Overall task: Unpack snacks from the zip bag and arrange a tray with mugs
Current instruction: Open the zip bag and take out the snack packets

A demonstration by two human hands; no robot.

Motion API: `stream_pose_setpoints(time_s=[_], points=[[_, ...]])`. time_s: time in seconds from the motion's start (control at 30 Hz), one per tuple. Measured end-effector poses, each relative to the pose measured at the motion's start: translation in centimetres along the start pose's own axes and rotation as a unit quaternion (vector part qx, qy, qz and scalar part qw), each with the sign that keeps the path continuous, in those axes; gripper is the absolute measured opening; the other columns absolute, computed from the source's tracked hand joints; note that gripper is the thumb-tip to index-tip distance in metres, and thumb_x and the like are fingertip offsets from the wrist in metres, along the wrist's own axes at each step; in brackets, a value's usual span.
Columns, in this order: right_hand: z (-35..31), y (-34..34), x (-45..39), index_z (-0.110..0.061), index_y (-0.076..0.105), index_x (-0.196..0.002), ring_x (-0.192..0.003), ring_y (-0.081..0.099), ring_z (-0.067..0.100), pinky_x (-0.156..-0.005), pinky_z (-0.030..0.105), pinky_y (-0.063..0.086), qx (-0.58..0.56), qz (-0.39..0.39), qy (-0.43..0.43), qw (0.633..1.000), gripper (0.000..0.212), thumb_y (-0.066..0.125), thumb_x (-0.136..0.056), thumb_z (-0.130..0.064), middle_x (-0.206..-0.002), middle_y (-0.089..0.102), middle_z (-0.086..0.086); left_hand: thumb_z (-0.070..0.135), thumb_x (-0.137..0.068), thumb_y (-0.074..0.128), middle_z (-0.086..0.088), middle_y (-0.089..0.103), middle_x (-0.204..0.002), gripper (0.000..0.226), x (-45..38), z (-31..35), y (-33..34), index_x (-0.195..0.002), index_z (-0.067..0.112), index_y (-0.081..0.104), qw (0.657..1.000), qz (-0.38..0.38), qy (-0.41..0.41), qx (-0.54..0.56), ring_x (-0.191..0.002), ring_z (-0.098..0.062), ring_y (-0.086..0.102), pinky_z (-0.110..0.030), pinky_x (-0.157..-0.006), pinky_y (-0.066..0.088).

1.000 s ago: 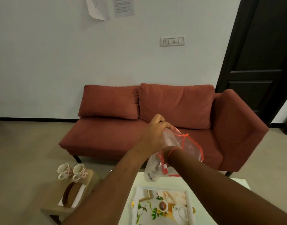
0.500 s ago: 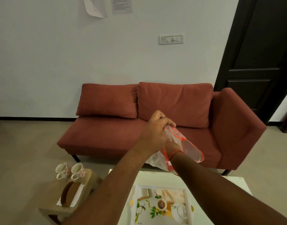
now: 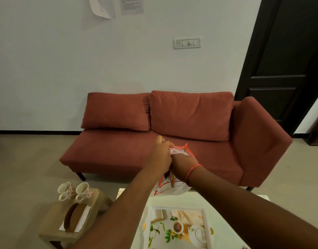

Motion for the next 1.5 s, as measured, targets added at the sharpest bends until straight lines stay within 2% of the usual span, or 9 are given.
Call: stream_pose_setpoints(time_s=[0.23, 0.47, 0.67, 0.83, 1.0, 1.1, 1.23, 1.4, 1.5], points=[[3.0, -2.4, 3.4, -0.009, 0.07, -0.109, -0.101, 0.063, 0.03, -0.081, 0.039, 0.052, 0.024, 0.061, -0.11, 0.992, 0.026, 0.053, -0.091, 0.0, -0.11, 0.066, 0.01, 0.026, -0.083, 0.046, 0.002, 0.046, -0.088, 0.008, 0.0, -2.4, 0.0, -0.089, 0.02, 0.049, 0.999, 0.001, -0.047, -0.019, -0.079, -0.018, 0.046, -0.041, -0.071, 0.048], [3.7, -3.7, 5.1, -0.017, 0.064, -0.079, -0.079, 0.058, 0.025, -0.05, 0.038, 0.053, 0.006, 0.211, -0.206, 0.955, 0.02, 0.067, -0.074, 0.002, -0.083, 0.06, 0.002, 0.02, -0.089, 0.048, 0.001, 0.041, -0.084, 0.012, -0.5, -4.1, 0.1, -0.08, 0.022, 0.04, 0.998, 0.015, -0.061, -0.017, -0.078, -0.019, 0.041, -0.034, -0.065, 0.038], [2.5, -3.5, 6.9, -0.018, 0.069, -0.082, -0.078, 0.058, 0.02, -0.057, 0.032, 0.052, 0.017, 0.225, -0.323, 0.919, 0.015, 0.073, -0.075, -0.006, -0.087, 0.064, 0.0, 0.001, -0.085, 0.05, -0.006, 0.052, -0.099, 0.026, -1.6, -3.6, 0.4, -0.1, 0.008, 0.071, 0.997, -0.023, -0.076, 0.013, -0.089, -0.021, 0.054, -0.026, -0.076, 0.043], [0.6, -2.8, 7.7, -0.018, 0.072, -0.104, -0.101, 0.06, 0.02, -0.072, 0.031, 0.057, 0.034, 0.196, -0.368, 0.908, 0.02, 0.07, -0.085, -0.014, -0.111, 0.066, 0.0, 0.004, -0.089, 0.053, -0.01, 0.06, -0.109, 0.026, -2.1, -1.8, 0.9, -0.108, 0.007, 0.071, 0.996, -0.049, -0.047, 0.051, -0.094, -0.022, 0.061, -0.018, -0.078, 0.041], [1.6, -4.6, 9.0, -0.016, 0.069, -0.091, -0.094, 0.058, 0.021, -0.069, 0.033, 0.054, 0.027, 0.284, -0.346, 0.894, 0.008, 0.065, -0.088, -0.01, -0.1, 0.063, 0.001, -0.001, -0.082, 0.06, -0.016, 0.068, -0.088, 0.011, -1.4, -4.2, 0.1, -0.088, 0.003, 0.069, 0.997, -0.057, -0.04, 0.015, -0.076, -0.024, 0.057, -0.023, -0.063, 0.034], [3.8, -5.3, 8.9, -0.014, 0.068, -0.09, -0.091, 0.059, 0.024, -0.066, 0.038, 0.054, 0.018, 0.31, -0.296, 0.903, 0.008, 0.062, -0.089, -0.009, -0.097, 0.062, 0.003, -0.001, -0.081, 0.061, 0.0, 0.056, -0.066, 0.023, -0.5, -5.6, -0.2, -0.07, 0.019, 0.058, 0.998, -0.039, -0.038, -0.017, -0.063, -0.015, 0.045, -0.026, -0.063, 0.031], [6.7, -6.4, 8.2, -0.017, 0.069, -0.087, -0.086, 0.059, 0.023, -0.055, 0.035, 0.053, -0.005, 0.322, -0.189, 0.928, 0.016, 0.073, -0.076, -0.006, -0.092, 0.061, 0.001, 0.004, -0.084, 0.061, 0.001, 0.053, -0.079, 0.015, 0.7, -5.6, -0.3, -0.082, 0.019, 0.061, 0.999, -0.004, 0.02, -0.047, -0.074, -0.015, 0.049, -0.011, -0.059, 0.033], [9.0, -5.9, 6.9, -0.014, 0.065, -0.078, -0.077, 0.05, 0.022, -0.055, 0.041, 0.05, -0.07, 0.351, -0.077, 0.93, 0.01, 0.067, -0.08, -0.004, -0.08, 0.054, 0.002, -0.001, -0.084, 0.059, -0.002, 0.051, -0.09, 0.017, 1.1, -5.8, -0.9, -0.095, 0.008, 0.068, 0.998, 0.049, -0.029, 0.026, -0.073, -0.009, 0.049, -0.011, -0.061, 0.036], [10.1, -6.0, 7.1, -0.008, 0.073, -0.082, -0.073, 0.057, 0.026, -0.057, 0.043, 0.053, -0.178, 0.39, -0.011, 0.903, 0.009, 0.075, -0.076, -0.002, -0.077, 0.059, 0.005, 0.001, -0.086, 0.059, -0.006, 0.055, -0.099, 0.018, 1.3, -6.7, -1.3, -0.094, 0.015, 0.066, 0.994, 0.073, -0.069, 0.053, -0.079, -0.015, 0.056, -0.025, -0.071, 0.047]])
Point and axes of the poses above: each hand's wrist, its own x-axis away from the middle knuckle, its own y-axis out of the palm, z = x × y, the point moved 4 cm from there along -x, towards the middle knuckle
